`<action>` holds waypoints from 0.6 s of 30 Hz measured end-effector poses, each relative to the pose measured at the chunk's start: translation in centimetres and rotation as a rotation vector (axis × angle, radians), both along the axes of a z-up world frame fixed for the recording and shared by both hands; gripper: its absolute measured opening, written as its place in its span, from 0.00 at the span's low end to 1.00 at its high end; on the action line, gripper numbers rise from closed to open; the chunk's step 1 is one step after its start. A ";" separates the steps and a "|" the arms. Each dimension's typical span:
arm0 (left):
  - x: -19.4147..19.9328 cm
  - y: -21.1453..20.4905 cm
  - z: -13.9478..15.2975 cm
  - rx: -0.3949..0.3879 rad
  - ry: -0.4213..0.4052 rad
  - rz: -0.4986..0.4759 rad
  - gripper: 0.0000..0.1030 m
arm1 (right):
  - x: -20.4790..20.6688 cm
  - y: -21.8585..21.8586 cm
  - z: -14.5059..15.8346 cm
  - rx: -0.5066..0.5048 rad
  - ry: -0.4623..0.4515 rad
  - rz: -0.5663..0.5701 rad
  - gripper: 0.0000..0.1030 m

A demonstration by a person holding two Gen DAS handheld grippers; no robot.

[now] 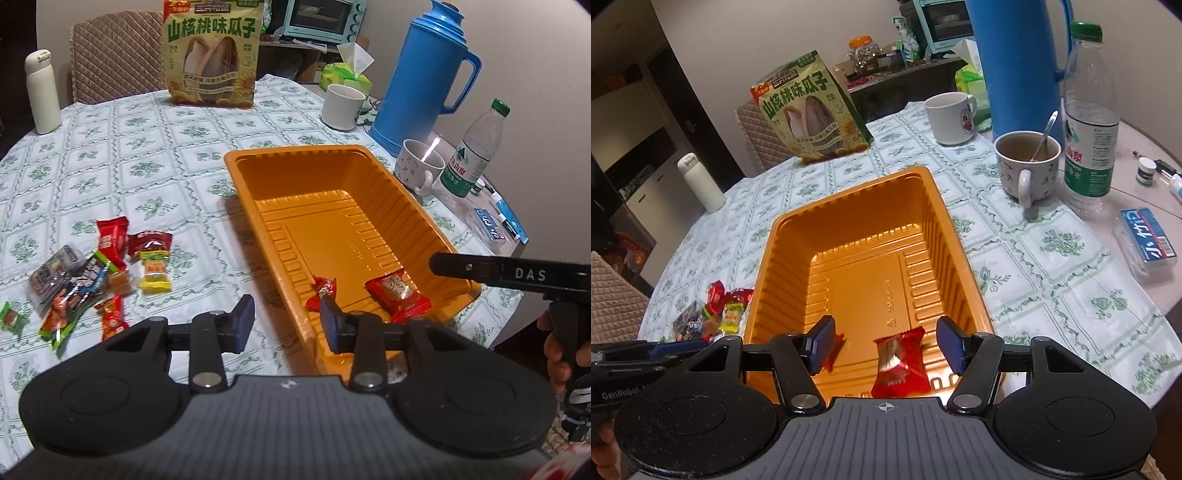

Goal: Organize snacks
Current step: 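Withdraw both open grippers from the tray toward the snack pile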

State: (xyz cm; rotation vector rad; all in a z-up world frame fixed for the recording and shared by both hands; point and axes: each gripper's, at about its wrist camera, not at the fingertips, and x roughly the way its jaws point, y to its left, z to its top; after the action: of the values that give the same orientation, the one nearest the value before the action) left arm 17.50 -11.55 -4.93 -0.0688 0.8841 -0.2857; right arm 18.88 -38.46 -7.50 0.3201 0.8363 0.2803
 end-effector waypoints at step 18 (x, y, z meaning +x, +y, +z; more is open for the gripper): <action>-3.2 7.8 0.7 0.009 0.002 0.049 0.37 | -4.1 5.7 1.6 -0.003 0.037 0.026 0.63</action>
State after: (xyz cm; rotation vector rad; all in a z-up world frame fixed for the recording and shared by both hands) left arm 14.33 -3.76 -4.19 -0.0824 0.8848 -0.2365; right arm 14.76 -32.79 -5.95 0.3126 0.8779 0.2986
